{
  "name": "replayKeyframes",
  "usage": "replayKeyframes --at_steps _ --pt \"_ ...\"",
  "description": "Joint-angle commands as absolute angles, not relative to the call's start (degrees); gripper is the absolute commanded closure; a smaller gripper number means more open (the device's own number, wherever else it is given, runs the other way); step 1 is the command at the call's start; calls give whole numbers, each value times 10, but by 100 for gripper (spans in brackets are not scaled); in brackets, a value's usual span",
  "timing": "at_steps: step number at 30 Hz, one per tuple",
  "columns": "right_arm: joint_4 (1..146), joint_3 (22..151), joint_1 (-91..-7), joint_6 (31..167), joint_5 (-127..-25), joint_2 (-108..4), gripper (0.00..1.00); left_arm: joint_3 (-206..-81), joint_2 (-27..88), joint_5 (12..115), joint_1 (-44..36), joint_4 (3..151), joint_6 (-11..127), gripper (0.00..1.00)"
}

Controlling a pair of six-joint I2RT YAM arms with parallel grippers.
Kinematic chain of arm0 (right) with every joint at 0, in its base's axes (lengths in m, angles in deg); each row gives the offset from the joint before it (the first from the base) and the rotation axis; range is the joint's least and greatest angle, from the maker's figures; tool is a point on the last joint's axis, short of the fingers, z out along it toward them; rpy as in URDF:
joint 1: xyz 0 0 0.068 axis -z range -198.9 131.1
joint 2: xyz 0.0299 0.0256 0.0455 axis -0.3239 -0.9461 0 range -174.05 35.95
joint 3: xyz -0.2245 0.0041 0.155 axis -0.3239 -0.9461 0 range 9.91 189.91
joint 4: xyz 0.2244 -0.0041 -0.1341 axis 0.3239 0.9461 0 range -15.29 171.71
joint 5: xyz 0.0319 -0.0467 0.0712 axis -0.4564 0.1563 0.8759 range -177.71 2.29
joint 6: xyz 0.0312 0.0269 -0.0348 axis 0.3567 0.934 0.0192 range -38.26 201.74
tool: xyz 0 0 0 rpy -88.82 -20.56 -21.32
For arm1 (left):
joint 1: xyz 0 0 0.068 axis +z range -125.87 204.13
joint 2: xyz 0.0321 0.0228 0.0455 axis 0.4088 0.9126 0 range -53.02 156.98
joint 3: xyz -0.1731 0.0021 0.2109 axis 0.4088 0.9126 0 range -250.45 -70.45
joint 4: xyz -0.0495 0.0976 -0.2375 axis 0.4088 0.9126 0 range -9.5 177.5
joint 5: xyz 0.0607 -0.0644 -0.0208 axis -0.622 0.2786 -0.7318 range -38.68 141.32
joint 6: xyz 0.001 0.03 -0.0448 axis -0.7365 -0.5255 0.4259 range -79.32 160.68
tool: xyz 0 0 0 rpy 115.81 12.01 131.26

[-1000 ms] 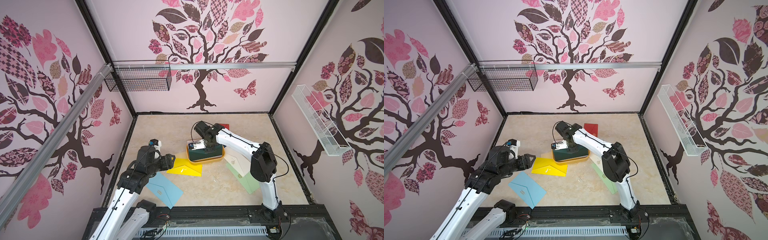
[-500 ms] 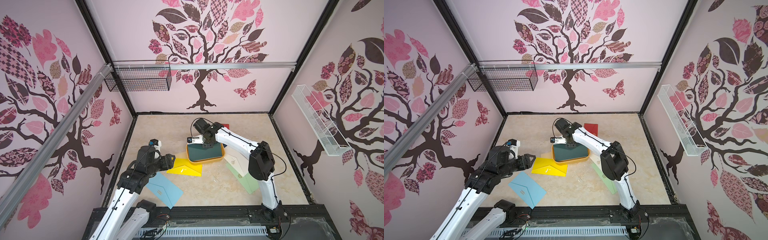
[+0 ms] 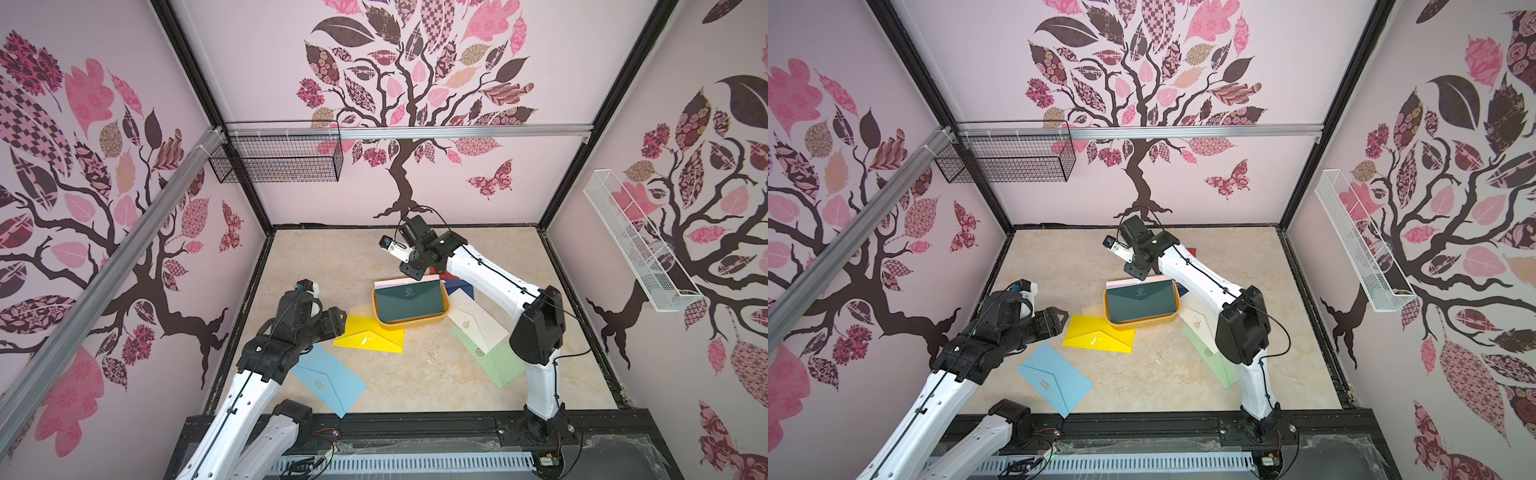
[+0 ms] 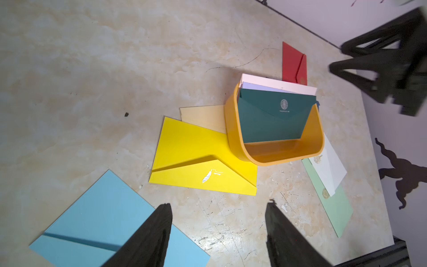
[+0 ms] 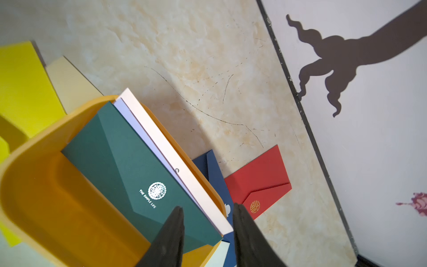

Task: Put the sealed envelopes into the storage box
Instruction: Place the envelope in the storage box.

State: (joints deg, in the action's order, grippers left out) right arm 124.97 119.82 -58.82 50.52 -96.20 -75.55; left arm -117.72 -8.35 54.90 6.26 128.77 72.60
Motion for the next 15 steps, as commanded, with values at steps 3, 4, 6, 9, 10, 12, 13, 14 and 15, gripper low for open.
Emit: replayKeyframes --at_steps 3,4,6,9,10,12,13,14,15 --pt "1168 1067 -584 737 -868 -568 57 -1173 -73 478 65 1376 854 35" --pt "1139 1015 -585 768 -843 -535 56 -1169 -74 455 65 1395 880 35" --pt "1087 923 -585 820 -776 -473 54 -1155 -74 452 65 1409 902 37" --pt "1035 808 -605 873 -736 -400 48 -1120 -70 475 58 1412 937 42" --pt "1031 781 -616 879 -720 -382 48 -1105 -69 486 54 1402 948 44" --pt "1021 732 -638 902 -713 -351 48 -1068 -66 509 52 1371 963 47" --pt "1016 708 -642 913 -696 -338 48 -1044 -64 516 50 1353 970 51" --pt "1010 688 -646 926 -688 -329 48 -1030 -61 526 43 1334 975 54" --pt "1005 665 -650 947 -686 -318 48 -1017 -56 541 36 1314 980 55"
